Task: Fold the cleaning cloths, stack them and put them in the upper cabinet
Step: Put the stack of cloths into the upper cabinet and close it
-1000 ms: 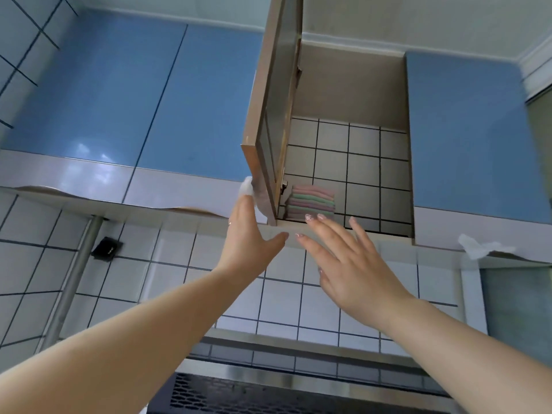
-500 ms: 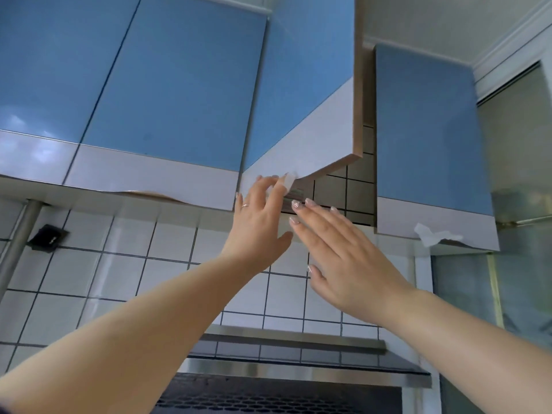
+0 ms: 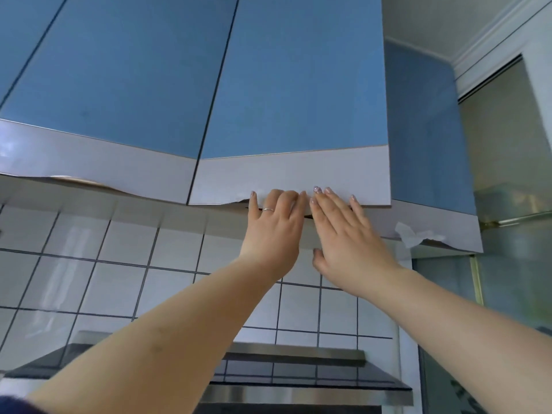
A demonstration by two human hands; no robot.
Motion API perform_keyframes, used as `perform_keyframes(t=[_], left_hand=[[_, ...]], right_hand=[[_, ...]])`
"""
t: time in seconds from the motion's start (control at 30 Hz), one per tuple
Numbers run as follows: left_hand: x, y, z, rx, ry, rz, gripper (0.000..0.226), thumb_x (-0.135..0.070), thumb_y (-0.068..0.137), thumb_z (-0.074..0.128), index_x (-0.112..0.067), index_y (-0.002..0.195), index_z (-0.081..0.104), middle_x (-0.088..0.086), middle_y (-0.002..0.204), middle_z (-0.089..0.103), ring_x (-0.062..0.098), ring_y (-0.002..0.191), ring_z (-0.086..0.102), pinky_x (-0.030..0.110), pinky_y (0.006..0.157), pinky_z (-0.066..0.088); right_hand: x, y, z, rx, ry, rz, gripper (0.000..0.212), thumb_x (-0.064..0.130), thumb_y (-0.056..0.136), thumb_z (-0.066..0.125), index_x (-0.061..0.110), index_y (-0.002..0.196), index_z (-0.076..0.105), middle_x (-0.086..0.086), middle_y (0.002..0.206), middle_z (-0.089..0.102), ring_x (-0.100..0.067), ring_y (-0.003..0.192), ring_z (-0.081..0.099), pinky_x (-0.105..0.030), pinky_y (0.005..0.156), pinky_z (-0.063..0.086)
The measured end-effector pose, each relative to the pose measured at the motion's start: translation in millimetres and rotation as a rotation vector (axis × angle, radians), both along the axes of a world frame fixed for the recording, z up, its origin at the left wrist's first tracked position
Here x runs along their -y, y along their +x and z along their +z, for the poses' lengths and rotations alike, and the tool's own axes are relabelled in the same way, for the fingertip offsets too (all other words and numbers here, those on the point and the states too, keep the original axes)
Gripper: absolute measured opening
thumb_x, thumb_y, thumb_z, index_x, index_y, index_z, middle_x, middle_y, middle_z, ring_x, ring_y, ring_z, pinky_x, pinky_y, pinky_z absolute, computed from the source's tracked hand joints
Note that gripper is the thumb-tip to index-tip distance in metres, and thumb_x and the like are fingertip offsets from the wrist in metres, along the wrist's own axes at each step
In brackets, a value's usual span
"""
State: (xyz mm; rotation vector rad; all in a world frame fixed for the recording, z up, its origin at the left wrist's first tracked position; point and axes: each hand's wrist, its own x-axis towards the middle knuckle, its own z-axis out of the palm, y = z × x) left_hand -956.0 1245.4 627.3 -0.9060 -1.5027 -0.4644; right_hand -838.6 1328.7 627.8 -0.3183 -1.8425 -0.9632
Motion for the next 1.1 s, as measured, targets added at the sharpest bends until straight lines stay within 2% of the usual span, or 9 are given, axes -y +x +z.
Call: perform_keyframes(t=[0.1, 0.17, 0.27, 0.4, 0.53, 0.63, 0.73, 0.87, 1.1], left_hand=[[-23.7, -14.8, -1.2, -0.081, 0.029, 0.118, 0.089, -0.028, 0.060, 0.074, -0.010, 0.139, 0.038, 0.004, 0.130, 0.049, 0.025, 0.127, 0.043, 0.050, 0.103, 0.035], [-35.8, -25.2, -1.2, -0.126, 0.072, 0.137, 0.089, -0.029, 0.051, 0.076, -0.010, 0.133, 0.046, 0.004, 0.122, 0.054, 0.024, 0.120, 0.051, 0.043, 0.093, 0.043], [-47.4, -36.5, -1.8, -0.183, 0.103, 0.156, 0.086, -0.031, 0.053, 0.073, -0.010, 0.132, 0.046, 0.004, 0.122, 0.052, 0.022, 0.119, 0.049, 0.041, 0.091, 0.043], [-64.6, -47.3, -3.8, -0.167, 0.065, 0.238, 0.083, -0.034, 0.059, 0.072, -0.010, 0.134, 0.045, 0.005, 0.125, 0.051, 0.024, 0.122, 0.047, 0.047, 0.099, 0.039], [-76.1, -55.0, -2.2, -0.134, 0.006, 0.305, 0.081, -0.034, 0.075, 0.062, -0.010, 0.144, 0.027, 0.006, 0.138, 0.038, 0.026, 0.134, 0.032, 0.053, 0.112, 0.019], [-83.9, -63.9, -2.5, -0.127, -0.018, 0.319, 0.081, -0.032, 0.083, 0.054, -0.009, 0.147, 0.011, 0.008, 0.144, 0.025, 0.029, 0.139, 0.019, 0.054, 0.114, 0.006], [-90.2, -67.4, -2.1, -0.108, -0.031, 0.353, 0.083, -0.035, 0.079, 0.058, -0.006, 0.146, 0.019, 0.010, 0.141, 0.032, 0.031, 0.136, 0.026, 0.055, 0.114, 0.011], [-95.4, -77.9, -0.2, -0.184, 0.052, 0.328, 0.082, -0.032, 0.057, 0.074, -0.006, 0.131, 0.048, 0.010, 0.120, 0.053, 0.031, 0.118, 0.046, 0.054, 0.108, 0.032], [-100.9, -86.4, -0.4, -0.246, 0.096, 0.269, 0.079, -0.028, 0.057, 0.074, -0.006, 0.129, 0.049, 0.010, 0.119, 0.054, 0.031, 0.117, 0.046, 0.053, 0.108, 0.030]], right_hand=[[-27.2, -11.1, -3.3, 0.101, -0.064, -0.009, 0.079, 0.030, 0.088, 0.047, 0.006, 0.150, 0.006, -0.008, 0.159, -0.002, -0.022, 0.147, -0.004, -0.043, 0.113, -0.011], [-39.9, -19.0, -5.0, 0.122, -0.102, 0.000, 0.081, 0.033, 0.091, 0.043, 0.011, 0.150, -0.008, -0.004, 0.158, -0.016, -0.018, 0.145, -0.017, -0.042, 0.112, -0.017], [-55.4, -33.4, -7.4, 0.109, -0.148, 0.055, 0.082, 0.035, 0.091, 0.043, 0.015, 0.149, -0.012, -0.003, 0.157, -0.020, -0.017, 0.145, -0.018, -0.042, 0.112, -0.017], [-72.6, -55.0, -10.1, 0.120, -0.227, 0.104, 0.087, 0.037, 0.090, 0.046, 0.020, 0.149, -0.015, -0.002, 0.157, -0.021, -0.018, 0.145, -0.018, -0.045, 0.116, -0.010], [-83.5, -74.1, -11.5, 0.121, -0.296, 0.163, 0.090, 0.039, 0.088, 0.050, 0.025, 0.148, -0.015, -0.001, 0.156, -0.022, -0.019, 0.145, -0.019, -0.053, 0.114, -0.007], [-92.3, -83.8, -10.6, 0.115, -0.311, 0.184, 0.092, 0.040, 0.087, 0.051, 0.024, 0.148, -0.016, 0.000, 0.157, -0.021, -0.018, 0.145, -0.017, -0.053, 0.115, -0.006], [-97.3, -91.2, -10.4, 0.107, -0.321, 0.204, 0.091, 0.041, 0.087, 0.050, 0.023, 0.149, -0.014, 0.000, 0.158, -0.017, -0.017, 0.146, -0.013, -0.053, 0.116, -0.005], [-104.5, -96.9, -12.6, 0.108, -0.310, 0.209, 0.087, 0.040, 0.088, 0.049, 0.026, 0.149, -0.012, 0.001, 0.157, -0.021, -0.017, 0.145, -0.017, -0.053, 0.116, -0.005], [-111.8, -101.9, -13.4, 0.120, -0.294, 0.193, 0.081, 0.040, 0.089, 0.048, 0.030, 0.149, -0.006, 0.001, 0.155, -0.026, -0.017, 0.144, -0.022, -0.055, 0.116, -0.004]])
